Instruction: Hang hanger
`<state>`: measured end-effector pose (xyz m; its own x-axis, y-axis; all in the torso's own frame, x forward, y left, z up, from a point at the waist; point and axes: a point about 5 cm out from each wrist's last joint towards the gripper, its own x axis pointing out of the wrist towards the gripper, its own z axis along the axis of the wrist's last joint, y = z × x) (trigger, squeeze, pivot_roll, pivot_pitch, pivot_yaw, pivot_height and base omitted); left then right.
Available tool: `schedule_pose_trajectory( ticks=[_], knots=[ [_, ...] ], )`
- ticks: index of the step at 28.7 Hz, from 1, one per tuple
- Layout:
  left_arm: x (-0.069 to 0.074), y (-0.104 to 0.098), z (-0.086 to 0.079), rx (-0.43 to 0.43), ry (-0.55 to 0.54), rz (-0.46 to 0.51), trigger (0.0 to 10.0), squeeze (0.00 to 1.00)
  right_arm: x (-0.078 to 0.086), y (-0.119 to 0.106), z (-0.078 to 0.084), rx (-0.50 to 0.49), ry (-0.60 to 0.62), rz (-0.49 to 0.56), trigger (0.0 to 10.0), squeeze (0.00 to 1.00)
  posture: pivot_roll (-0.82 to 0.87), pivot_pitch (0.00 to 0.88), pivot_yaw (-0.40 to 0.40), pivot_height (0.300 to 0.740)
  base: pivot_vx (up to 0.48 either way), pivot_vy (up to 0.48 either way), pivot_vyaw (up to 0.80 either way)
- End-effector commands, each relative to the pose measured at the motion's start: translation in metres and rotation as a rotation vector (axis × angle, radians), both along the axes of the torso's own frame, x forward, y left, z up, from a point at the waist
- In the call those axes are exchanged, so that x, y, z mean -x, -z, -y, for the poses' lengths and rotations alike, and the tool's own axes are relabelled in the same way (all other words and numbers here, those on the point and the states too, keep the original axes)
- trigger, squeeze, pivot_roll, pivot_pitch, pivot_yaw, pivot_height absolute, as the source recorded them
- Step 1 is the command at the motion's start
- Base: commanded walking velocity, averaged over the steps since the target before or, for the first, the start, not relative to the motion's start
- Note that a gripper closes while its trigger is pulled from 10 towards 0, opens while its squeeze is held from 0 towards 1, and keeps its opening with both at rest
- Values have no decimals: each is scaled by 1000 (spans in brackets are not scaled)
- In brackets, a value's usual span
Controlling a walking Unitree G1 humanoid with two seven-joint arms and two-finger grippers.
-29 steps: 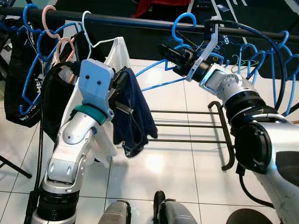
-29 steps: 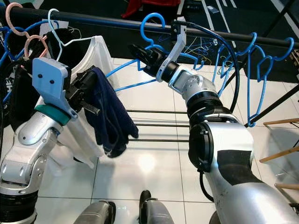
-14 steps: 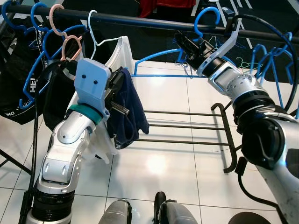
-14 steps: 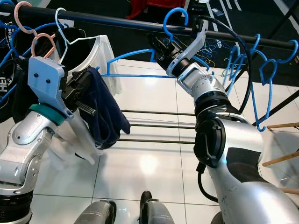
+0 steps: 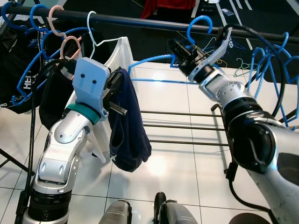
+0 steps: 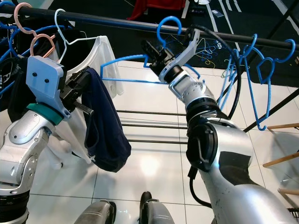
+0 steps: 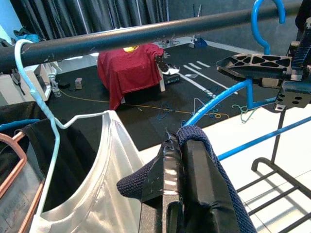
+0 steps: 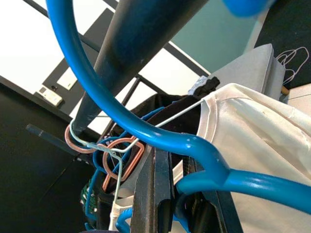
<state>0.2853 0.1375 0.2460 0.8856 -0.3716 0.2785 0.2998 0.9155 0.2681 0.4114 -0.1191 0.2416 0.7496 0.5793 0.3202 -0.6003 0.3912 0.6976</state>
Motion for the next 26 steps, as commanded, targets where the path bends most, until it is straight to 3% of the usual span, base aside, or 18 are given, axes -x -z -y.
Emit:
schedule_pose_trajectory(
  ticks=[1,6,7,9,10,11,12,13,17,21,26],
  knots=[
    [3,-6,3,0,18,24,10000,0,1,9,2,-30,10,-43,10000,0,284,110,30,740,0,0,0],
    [2,-6,3,-2,23,22,10000,0,2,17,-1,-21,10,-61,10000,0,276,111,35,740,0,0,0],
    [2,-6,3,-1,24,21,10000,0,2,18,-2,35,5,-48,10000,0,263,115,31,740,0,0,0],
    [2,-5,5,7,26,18,10000,0,3,20,-10,283,-11,28,10000,0,250,118,28,740,0,0,0],
    [2,-5,5,7,26,18,10000,0,3,20,-10,283,-11,28,10000,0,250,118,28,740,0,0,0],
    [3,-4,7,14,27,18,10000,0,2,19,-12,389,-7,80,10000,0,242,119,25,740,0,0,0],
    [3,-4,7,14,27,18,10000,0,2,19,-12,389,-7,80,10000,0,242,119,25,740,0,0,0],
    [3,-4,8,22,29,17,10000,0,2,15,-13,450,11,131,10000,0,227,124,20,740,0,0,0],
    [3,-3,11,30,33,16,10000,0,1,9,-12,476,38,173,10000,0,212,128,15,740,0,0,0],
    [3,-1,21,54,50,20,10000,0,1,-8,-8,506,132,330,10000,0,161,132,0,740,0,0,0],
    [4,3,26,65,48,5,10000,0,3,-16,-6,468,216,399,10000,0,140,129,-11,740,0,0,0]
  ],
)
